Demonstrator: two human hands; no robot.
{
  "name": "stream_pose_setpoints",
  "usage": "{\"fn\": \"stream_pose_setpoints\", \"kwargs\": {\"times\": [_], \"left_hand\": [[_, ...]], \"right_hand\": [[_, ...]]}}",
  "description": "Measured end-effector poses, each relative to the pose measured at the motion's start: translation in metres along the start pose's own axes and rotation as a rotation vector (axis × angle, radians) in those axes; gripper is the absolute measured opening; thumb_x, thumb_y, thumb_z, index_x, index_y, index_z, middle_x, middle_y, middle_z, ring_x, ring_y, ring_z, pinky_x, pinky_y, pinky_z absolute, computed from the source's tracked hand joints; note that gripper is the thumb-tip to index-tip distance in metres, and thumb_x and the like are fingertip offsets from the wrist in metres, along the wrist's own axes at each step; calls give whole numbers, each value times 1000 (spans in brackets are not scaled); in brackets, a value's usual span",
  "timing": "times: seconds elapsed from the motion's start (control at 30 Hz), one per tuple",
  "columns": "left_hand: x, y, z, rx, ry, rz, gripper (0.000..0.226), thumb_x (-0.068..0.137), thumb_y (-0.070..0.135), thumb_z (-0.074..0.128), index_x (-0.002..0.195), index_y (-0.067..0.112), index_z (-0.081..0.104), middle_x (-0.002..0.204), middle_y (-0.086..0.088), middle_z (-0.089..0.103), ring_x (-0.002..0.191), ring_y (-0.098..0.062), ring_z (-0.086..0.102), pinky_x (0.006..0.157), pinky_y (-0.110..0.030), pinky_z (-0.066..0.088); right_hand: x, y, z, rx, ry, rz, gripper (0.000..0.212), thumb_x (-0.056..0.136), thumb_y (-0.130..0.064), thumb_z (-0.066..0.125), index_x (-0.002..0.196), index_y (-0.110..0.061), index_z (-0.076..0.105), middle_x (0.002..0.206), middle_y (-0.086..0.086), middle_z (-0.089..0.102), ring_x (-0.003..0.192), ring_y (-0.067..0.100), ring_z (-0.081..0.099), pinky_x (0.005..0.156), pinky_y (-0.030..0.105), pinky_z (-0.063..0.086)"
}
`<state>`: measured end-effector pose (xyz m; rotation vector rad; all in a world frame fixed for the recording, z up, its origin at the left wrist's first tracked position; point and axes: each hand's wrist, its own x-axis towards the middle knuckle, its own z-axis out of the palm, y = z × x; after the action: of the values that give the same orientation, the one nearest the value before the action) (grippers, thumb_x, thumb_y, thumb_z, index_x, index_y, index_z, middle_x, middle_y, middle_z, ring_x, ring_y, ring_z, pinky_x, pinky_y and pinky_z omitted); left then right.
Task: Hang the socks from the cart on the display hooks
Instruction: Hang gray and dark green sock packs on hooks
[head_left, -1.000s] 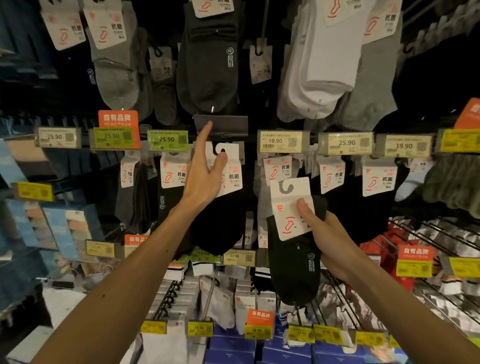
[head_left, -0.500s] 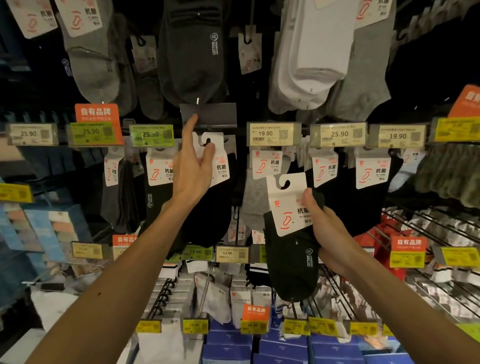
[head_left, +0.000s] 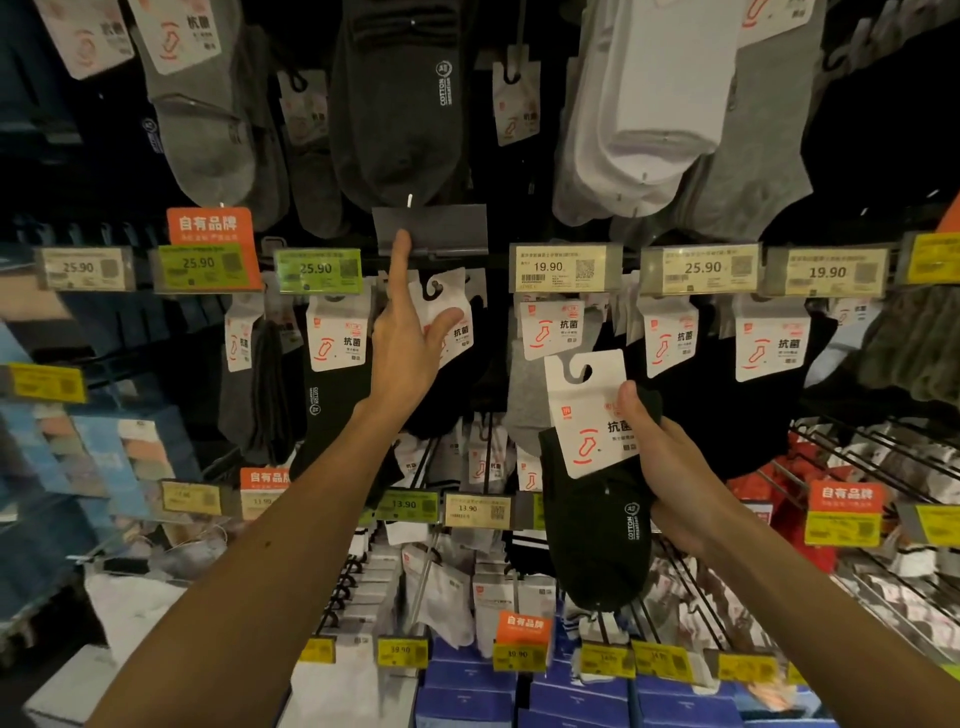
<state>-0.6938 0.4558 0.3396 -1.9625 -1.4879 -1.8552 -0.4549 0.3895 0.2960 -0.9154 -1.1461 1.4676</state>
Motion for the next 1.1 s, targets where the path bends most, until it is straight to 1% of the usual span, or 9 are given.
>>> {"fn": "stream_pose_setpoints", "kwargs": {"times": [0.1, 0.2, 0.3, 0.43, 0.53, 0.67, 0.8, 0.93, 1.1], "left_hand": [[2, -3, 1, 14, 3, 0, 93, 91, 5, 69, 157, 13, 4, 135, -33, 52, 87, -23, 53, 90, -31, 43], [2, -4, -2, 28, -33, 5, 92, 94, 8, 67, 157, 17, 2, 140, -30, 49, 104, -23, 47, 92, -25, 42], [2, -8, -6, 67, -72, -17, 91, 96, 14, 64, 158, 25, -2, 146, -20, 48, 100, -16, 60, 91, -29, 47], [-4, -13, -16, 151, -143, -30, 99, 95, 11, 65, 158, 33, -8, 85, -9, 63, 66, -16, 60, 61, -25, 48], [-9, -6, -29, 186, -198, -53, 99, 95, 12, 66, 158, 35, -7, 96, -18, 65, 78, -24, 64, 73, -39, 56], [-41, 4, -37, 254, -176, -115, 68, 97, 16, 62, 156, 19, 27, 137, -15, 50, 122, -29, 51, 101, -35, 40], [-99, 9, -34, 306, -254, 5, 25, 97, 19, 61, 120, 11, 66, 121, -7, 57, 117, -21, 50, 99, -31, 45], [-122, 37, -36, -201, -450, -407, 29, 105, 32, 43, 112, 16, 66, 102, 6, 68, 94, -5, 64, 79, -25, 54], [-127, 32, -53, -386, -256, -667, 17, 94, 24, 65, 111, 19, 64, 95, -1, 72, 91, -15, 72, 70, -31, 61]], "right_hand": [[-1, 0, 0, 0, 12, 5, 42, 97, -47, 47, 112, -14, 67, 91, 4, 78, 82, 16, 76, 61, 25, 58], [-5, -2, -1, -1, 16, 0, 41, 97, -47, 47, 111, -15, 67, 91, 4, 78, 82, 16, 76, 62, 26, 59], [-9, -4, -3, -8, 20, -4, 42, 97, -48, 48, 115, -14, 66, 95, 5, 78, 87, 18, 76, 67, 28, 59], [-17, -4, -4, -21, 25, 7, 39, 98, -46, 48, 111, -15, 67, 93, 4, 78, 86, 18, 75, 70, 30, 58], [-21, -2, -4, -24, 16, 22, 39, 98, -46, 48, 113, -15, 67, 95, 5, 78, 86, 17, 75, 66, 28, 59], [-25, 4, -2, -5, 26, 16, 42, 86, -44, 57, 112, -13, 67, 95, 7, 78, 87, 21, 75, 73, 33, 56], [-27, 15, 12, -32, 15, 11, 28, 89, -34, 59, 107, -15, 68, 89, 5, 78, 83, 19, 74, 72, 35, 54], [-22, 28, 35, -75, -62, 10, 35, 83, -36, 63, 113, -18, 68, 100, 4, 78, 92, 18, 74, 77, 33, 56], [-9, 37, 69, -107, -159, 52, 23, 90, -32, 66, 111, -22, 69, 97, 4, 78, 88, 18, 75, 76, 36, 59]]}}
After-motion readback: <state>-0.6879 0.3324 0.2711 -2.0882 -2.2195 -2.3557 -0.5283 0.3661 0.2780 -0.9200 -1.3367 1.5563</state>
